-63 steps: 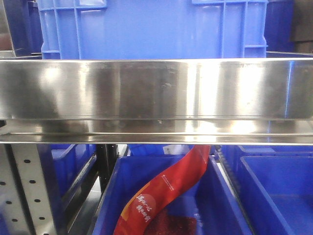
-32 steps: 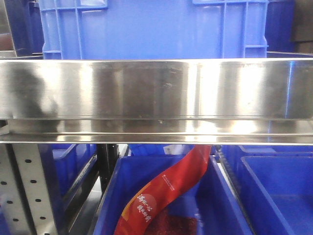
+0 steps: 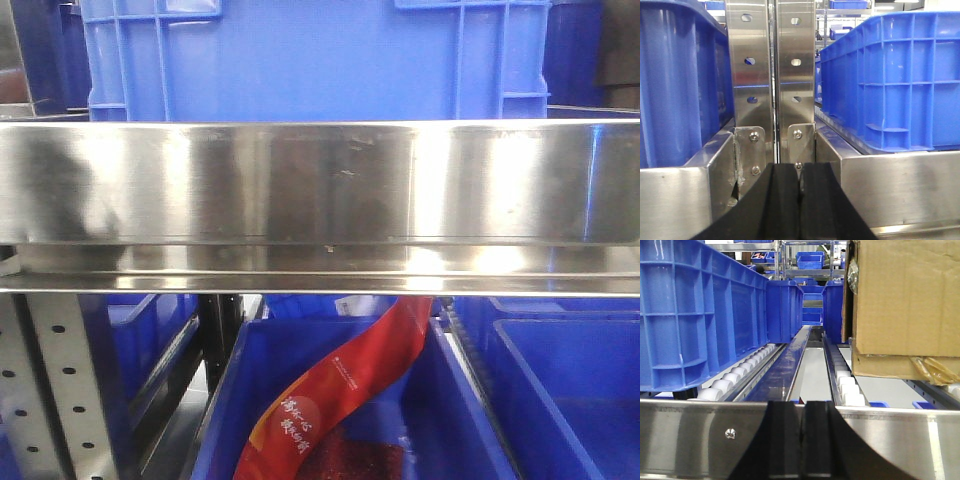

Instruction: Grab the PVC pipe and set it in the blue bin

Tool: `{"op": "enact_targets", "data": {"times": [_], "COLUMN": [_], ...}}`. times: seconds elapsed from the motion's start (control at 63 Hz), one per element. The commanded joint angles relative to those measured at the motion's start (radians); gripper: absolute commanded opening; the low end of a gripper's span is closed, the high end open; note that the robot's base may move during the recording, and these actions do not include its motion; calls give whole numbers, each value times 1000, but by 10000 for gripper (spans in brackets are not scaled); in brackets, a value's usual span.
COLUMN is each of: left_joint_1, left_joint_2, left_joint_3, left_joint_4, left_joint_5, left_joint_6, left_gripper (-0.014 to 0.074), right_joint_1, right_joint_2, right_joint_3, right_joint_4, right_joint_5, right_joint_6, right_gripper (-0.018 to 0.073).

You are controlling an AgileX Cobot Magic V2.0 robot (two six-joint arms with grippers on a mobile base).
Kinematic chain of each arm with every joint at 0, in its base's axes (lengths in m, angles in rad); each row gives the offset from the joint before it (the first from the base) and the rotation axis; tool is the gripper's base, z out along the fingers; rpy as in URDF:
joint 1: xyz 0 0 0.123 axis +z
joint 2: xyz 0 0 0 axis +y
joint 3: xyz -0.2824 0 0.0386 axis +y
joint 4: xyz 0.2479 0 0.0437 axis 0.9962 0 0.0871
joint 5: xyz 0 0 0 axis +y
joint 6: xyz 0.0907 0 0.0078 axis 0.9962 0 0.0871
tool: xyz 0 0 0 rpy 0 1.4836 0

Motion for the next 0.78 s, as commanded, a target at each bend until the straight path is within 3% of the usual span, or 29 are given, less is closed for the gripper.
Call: {"op": "enact_targets", "data": {"times": [0.0,0.761], "left_joint_1": [6,6], "left_joint_2": [-5,-5], "left_joint_3": [-1,-1], "left_joint_4": [7,7], "left_joint_5": [-6,-6], "left_joint_6": [0,0], "left_gripper": [-111,-111], "right_joint_1": [-4,-4], "right_joint_2": [-3,-3], "right_joint_3": [1,1], "right_joint_4": [3,3], "right_joint_5": [-14,-14], "right_joint_6": [2,2], "right_gripper": [-168,-168]}}
